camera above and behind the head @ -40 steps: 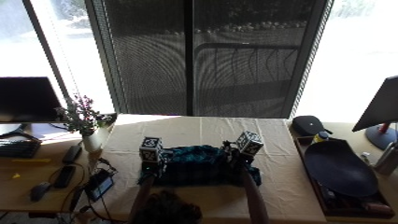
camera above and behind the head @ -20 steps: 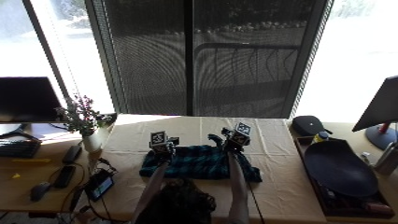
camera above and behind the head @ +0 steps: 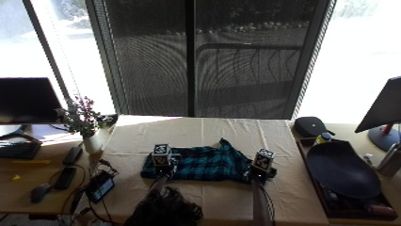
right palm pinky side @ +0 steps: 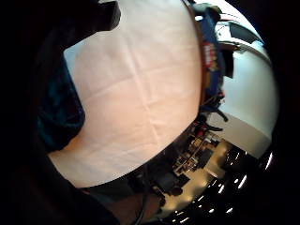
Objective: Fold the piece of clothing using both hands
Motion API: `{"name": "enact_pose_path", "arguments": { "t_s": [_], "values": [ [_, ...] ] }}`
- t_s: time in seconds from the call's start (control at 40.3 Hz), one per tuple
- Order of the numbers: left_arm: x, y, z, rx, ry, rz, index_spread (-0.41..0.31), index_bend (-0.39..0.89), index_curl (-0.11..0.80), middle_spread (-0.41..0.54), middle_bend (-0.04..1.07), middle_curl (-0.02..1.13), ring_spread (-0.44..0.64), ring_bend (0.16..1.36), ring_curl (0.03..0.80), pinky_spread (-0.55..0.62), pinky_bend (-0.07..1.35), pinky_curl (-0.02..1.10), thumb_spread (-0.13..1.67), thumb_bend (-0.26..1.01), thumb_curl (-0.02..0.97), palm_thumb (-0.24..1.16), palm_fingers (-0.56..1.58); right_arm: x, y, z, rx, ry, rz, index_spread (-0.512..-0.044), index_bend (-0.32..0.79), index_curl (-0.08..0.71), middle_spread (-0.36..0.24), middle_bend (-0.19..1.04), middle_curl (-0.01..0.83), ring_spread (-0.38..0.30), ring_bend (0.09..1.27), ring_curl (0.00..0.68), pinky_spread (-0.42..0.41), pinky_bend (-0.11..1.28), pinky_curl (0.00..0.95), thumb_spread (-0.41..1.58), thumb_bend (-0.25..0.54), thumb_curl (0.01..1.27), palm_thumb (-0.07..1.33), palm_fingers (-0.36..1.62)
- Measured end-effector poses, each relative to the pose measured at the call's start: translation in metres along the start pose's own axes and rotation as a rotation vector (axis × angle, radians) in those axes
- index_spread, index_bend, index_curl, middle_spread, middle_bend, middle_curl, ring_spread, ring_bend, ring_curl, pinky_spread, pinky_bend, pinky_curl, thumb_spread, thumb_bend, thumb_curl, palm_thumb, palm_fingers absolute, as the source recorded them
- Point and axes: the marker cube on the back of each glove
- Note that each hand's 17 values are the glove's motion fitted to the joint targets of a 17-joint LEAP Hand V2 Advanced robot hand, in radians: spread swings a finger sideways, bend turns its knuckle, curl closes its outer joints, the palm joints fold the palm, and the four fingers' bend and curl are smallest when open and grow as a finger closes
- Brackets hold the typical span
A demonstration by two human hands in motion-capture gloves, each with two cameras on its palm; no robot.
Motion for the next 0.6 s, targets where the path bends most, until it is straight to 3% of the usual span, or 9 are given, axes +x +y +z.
{"name": "enact_pose_path", "arguments": {
  "t_s": [0.099, 0.149, 0.199, 0.273, 0.348, 0.397, 0.447, 0.522, 0.596],
  "values": [
    [-0.018, -0.017, 0.020, 0.100, -0.104, -0.020, -0.177, 0.19, 0.361, -0.151, 0.12, 0.42, -0.01, 0.36, 0.359, 0.07, 0.41, 0.43, 1.25, -0.03, 0.297, 0.68, 0.49, -0.009, 0.002, 0.011, 0.024, -0.147, -0.103, -0.303, 0.12, 0.237, -0.086, 0.19, 0.391, 0.028, 0.37, 0.325, 0.102, 0.68, 0.383, 1.08, -0.046, 0.31, 0.48, 0.30],
    [-0.015, -0.008, 0.025, 0.027, -0.039, -0.009, -0.173, 0.20, 0.369, -0.134, 0.12, 0.40, 0.02, 0.35, 0.346, 0.09, 0.41, 0.42, 1.27, -0.03, 0.289, 0.65, 0.48, -0.017, 0.005, 0.011, 0.053, -0.183, -0.146, -0.302, 0.18, 0.257, -0.069, 0.18, 0.379, 0.039, 0.35, 0.309, 0.124, 0.64, 0.364, 1.11, -0.015, 0.32, 0.51, 0.33],
    [-0.007, 0.004, 0.029, -0.075, 0.060, 0.010, -0.171, 0.21, 0.377, -0.109, 0.12, 0.38, 0.05, 0.34, 0.336, 0.11, 0.40, 0.41, 1.31, -0.03, 0.275, 0.61, 0.46, -0.022, 0.010, 0.009, 0.059, -0.182, -0.159, -0.306, 0.44, 0.329, -0.079, 0.16, 0.365, 0.036, 0.28, 0.279, 0.136, 0.54, 0.326, 1.15, 0.017, 0.33, 0.57, 0.48],
    [0.001, 0.005, 0.031, -0.120, 0.164, 0.051, -0.169, 0.22, 0.393, -0.087, 0.13, 0.37, 0.10, 0.33, 0.329, 0.15, 0.37, 0.40, 1.36, -0.02, 0.262, 0.57, 0.43, -0.022, 0.023, 0.009, -0.032, -0.136, -0.126, -0.299, 0.56, 0.365, -0.124, 0.19, 0.365, -0.004, 0.27, 0.278, 0.111, 0.43, 0.295, 1.18, 0.048, 0.34, 0.64, 0.65],
    [0.002, 0.004, 0.028, -0.118, 0.195, 0.069, -0.167, 0.23, 0.404, -0.073, 0.14, 0.36, 0.13, 0.33, 0.325, 0.19, 0.35, 0.40, 1.39, -0.02, 0.253, 0.54, 0.42, -0.035, 0.032, -0.008, 0.009, -0.232, -0.145, -0.287, 0.52, 0.387, -0.151, 0.22, 0.378, -0.059, 0.31, 0.287, 0.086, 0.38, 0.280, 1.20, 0.061, 0.35, 0.69, 0.75],
    [0.002, 0.008, 0.019, -0.142, 0.233, 0.079, -0.165, 0.23, 0.411, -0.066, 0.14, 0.35, 0.14, 0.33, 0.322, 0.21, 0.34, 0.39, 1.40, -0.02, 0.249, 0.53, 0.42, -0.046, 0.029, -0.033, 0.146, -0.367, -0.151, -0.282, 0.26, 0.326, -0.216, 0.35, 0.417, -0.163, 0.54, 0.346, -0.034, 0.41, 0.284, 1.14, 0.069, 0.38, 0.75, 1.12],
    [0.001, 0.013, 0.005, -0.135, 0.270, 0.080, -0.165, 0.23, 0.415, -0.061, 0.14, 0.35, 0.15, 0.33, 0.320, 0.22, 0.35, 0.39, 1.41, -0.01, 0.249, 0.53, 0.43, -0.060, 0.020, -0.052, 0.206, -0.521, -0.164, -0.281, 0.15, 0.318, -0.225, 0.35, 0.425, -0.195, 0.62, 0.372, -0.105, 0.45, 0.299, 1.09, 0.058, 0.40, 0.77, 1.21],
    [-0.005, 0.016, -0.021, -0.045, 0.277, 0.055, -0.164, 0.21, 0.416, -0.055, 0.15, 0.34, 0.16, 0.33, 0.317, 0.22, 0.37, 0.39, 1.41, -0.01, 0.250, 0.52, 0.45, -0.089, -0.006, -0.052, 0.109, -0.702, -0.210, -0.284, 0.03, 0.289, -0.234, 0.37, 0.448, -0.213, 0.73, 0.436, -0.192, 0.55, 0.344, 1.03, 0.053, 0.42, 0.81, 1.25],
    [-0.010, 0.025, -0.047, -0.036, 0.313, -0.002, -0.160, 0.17, 0.412, -0.055, 0.16, 0.34, 0.15, 0.36, 0.321, 0.22, 0.38, 0.38, 1.41, -0.01, 0.251, 0.51, 0.49, -0.127, -0.029, -0.054, 0.069, -0.804, -0.285, -0.281, 0.03, 0.267, -0.242, 0.37, 0.461, -0.227, 0.75, 0.460, -0.234, 0.61, 0.368, 0.88, 0.038, 0.47, 0.86, 1.19]
  ]
}}
